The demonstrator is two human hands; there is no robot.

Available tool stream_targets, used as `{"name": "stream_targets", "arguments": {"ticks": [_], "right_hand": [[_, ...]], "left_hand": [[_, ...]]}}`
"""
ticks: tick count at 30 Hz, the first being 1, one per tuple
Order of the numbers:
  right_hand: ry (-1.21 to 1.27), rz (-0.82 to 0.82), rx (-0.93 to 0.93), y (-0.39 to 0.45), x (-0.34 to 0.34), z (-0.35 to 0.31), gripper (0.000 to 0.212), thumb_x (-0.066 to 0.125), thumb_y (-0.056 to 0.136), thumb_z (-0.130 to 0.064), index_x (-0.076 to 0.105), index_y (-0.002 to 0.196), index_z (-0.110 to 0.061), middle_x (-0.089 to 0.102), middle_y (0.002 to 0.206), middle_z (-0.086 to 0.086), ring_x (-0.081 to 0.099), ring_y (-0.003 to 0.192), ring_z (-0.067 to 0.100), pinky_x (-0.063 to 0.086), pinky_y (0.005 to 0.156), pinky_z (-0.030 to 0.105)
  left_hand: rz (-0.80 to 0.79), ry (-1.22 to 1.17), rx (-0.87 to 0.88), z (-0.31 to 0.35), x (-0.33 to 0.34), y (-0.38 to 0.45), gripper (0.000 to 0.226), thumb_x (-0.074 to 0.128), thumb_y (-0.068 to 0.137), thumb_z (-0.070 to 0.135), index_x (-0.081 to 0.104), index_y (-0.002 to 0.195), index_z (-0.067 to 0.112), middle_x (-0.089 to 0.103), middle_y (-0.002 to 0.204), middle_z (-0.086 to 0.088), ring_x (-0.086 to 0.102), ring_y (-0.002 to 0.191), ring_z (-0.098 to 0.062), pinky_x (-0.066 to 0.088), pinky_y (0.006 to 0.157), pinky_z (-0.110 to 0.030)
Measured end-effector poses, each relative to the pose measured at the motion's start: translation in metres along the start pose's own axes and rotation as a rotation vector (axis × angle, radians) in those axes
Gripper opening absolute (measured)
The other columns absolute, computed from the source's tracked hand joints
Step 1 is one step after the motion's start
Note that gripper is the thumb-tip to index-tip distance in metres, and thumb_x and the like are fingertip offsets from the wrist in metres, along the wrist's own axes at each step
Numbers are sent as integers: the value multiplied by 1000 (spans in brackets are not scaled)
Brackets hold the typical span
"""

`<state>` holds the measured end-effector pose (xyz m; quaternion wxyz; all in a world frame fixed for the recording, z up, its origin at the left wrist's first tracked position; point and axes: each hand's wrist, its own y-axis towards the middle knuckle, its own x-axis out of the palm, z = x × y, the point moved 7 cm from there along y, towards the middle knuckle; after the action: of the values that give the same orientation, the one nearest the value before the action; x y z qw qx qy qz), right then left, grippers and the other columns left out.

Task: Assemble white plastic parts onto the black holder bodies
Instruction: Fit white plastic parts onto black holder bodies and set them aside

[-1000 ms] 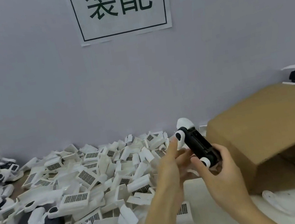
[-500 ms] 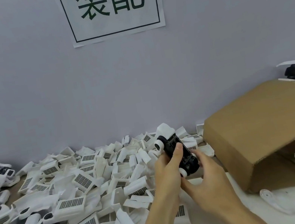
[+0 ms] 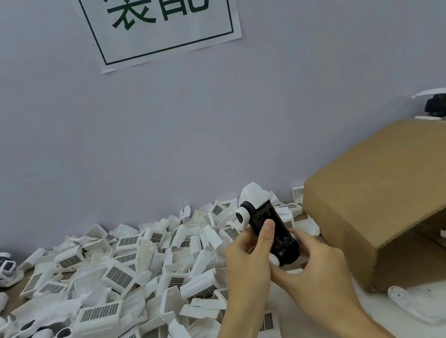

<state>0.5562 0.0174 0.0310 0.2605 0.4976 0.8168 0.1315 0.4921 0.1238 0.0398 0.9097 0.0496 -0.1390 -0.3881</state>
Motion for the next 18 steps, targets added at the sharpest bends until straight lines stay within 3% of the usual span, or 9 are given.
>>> {"name": "stream_targets", "arguments": {"ticks": [6, 10, 13, 18], "right_hand": [[39, 30, 36, 1, -5, -1, 27, 86, 67, -43, 69, 87, -36, 73, 79, -21, 70, 77, -2, 57, 68, 26], [32, -26, 41, 1, 0, 1, 24, 85, 70, -41, 69, 88, -36, 73, 80, -24, 69, 78, -5, 54, 67, 18], [61, -101, 56, 0, 7, 5, 29, 83, 75, -34, 68, 100, -34, 74, 89, -22, 69, 87, -5, 56, 79, 21], [216, -198, 100, 3, 10, 6, 49, 73, 88, -10, 59, 130, -31, 71, 118, -16, 62, 116, -2, 49, 105, 34]], "left_hand": [[-27, -36, 22, 4, 6, -2, 25, 63, 98, 28, 74, 108, 8, 79, 99, -7, 75, 98, -18, 58, 84, -25], [-10, -34, 38, 6, 4, -3, 18, 63, 98, 21, 74, 106, 10, 79, 96, -4, 75, 94, -14, 56, 73, -16], [9, 2, 57, 5, 1, -3, 13, 64, 98, 14, 75, 104, 14, 79, 94, -3, 76, 91, -15, 57, 72, -19], [-38, 83, 101, 1, 5, -3, 25, 60, 97, 0, 72, 109, 18, 79, 98, -1, 74, 94, -12, 57, 76, -21]]}}
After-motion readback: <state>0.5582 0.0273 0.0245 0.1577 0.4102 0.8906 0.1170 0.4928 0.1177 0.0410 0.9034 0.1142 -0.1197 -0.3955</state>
